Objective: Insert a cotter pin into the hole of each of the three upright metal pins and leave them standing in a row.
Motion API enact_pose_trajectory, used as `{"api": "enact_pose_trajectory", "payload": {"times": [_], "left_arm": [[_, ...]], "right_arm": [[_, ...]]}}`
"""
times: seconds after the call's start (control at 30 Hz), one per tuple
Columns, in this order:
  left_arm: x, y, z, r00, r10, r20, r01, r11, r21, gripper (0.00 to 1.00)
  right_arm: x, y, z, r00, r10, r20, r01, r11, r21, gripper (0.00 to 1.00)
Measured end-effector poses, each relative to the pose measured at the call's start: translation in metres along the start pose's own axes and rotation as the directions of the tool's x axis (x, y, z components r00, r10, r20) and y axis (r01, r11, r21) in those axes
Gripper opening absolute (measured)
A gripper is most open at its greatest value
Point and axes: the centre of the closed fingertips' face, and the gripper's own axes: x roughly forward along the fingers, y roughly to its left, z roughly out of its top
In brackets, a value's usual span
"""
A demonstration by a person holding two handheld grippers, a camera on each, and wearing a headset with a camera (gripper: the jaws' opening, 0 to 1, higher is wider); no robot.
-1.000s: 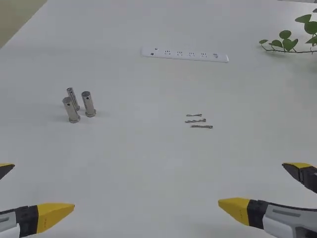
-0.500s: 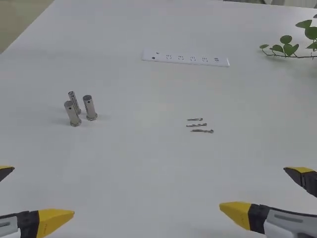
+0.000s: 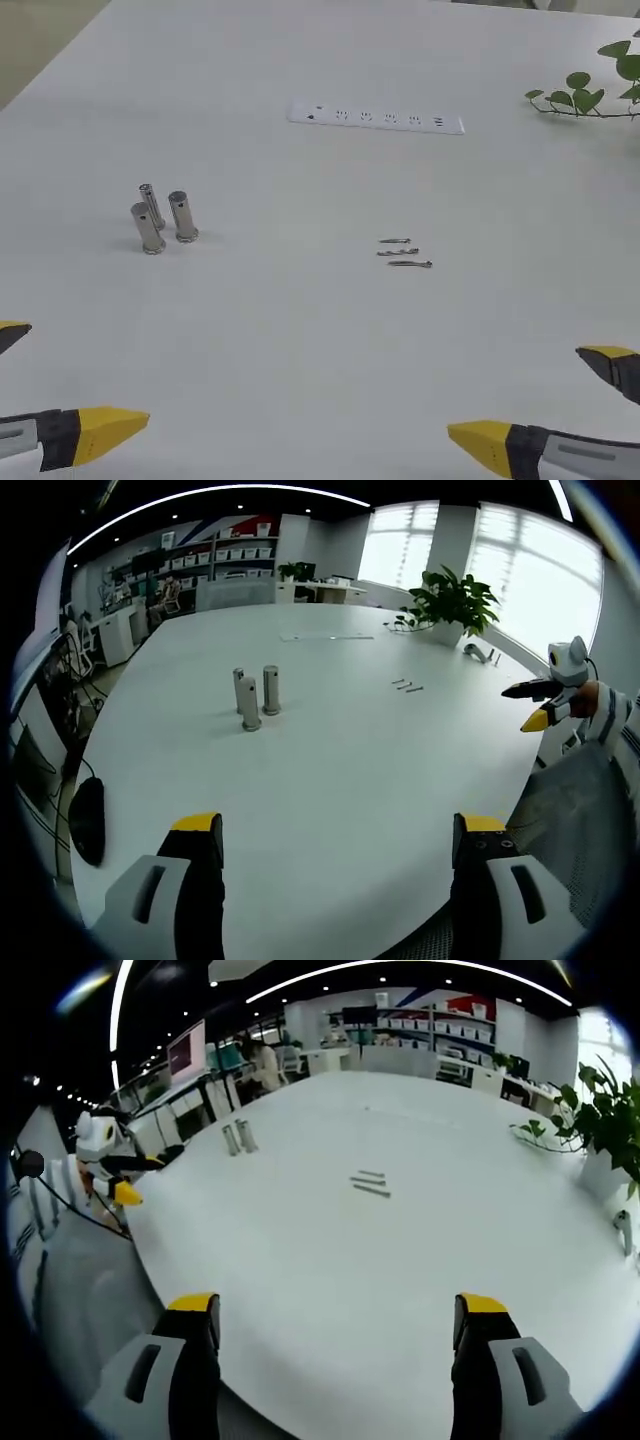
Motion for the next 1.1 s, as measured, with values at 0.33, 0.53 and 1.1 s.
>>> {"api": "enact_pose_trajectory", "payload": {"times": [0.33,0.53,1.1], "left_arm": [[0.001,-0.003,0.005,0.9995,-0.017,0.027,0.018,1.0,-0.015,0.96],[0.004,0.0,0.011,0.9991,-0.004,0.042,0.004,1.0,-0.014,0.95],[0.025,0.01,0.031,0.999,-0.011,0.044,0.01,1.0,0.028,0.92]], "right_arm": [[0.0,0.002,0.0,1.0,0.002,0.002,-0.002,1.0,0.006,0.98],[0.0,0.003,-0.004,1.0,0.003,-0.001,-0.003,1.0,0.007,0.98],[-0.002,0.003,-0.009,0.9999,-0.005,-0.015,0.005,1.0,0.015,0.98]]}}
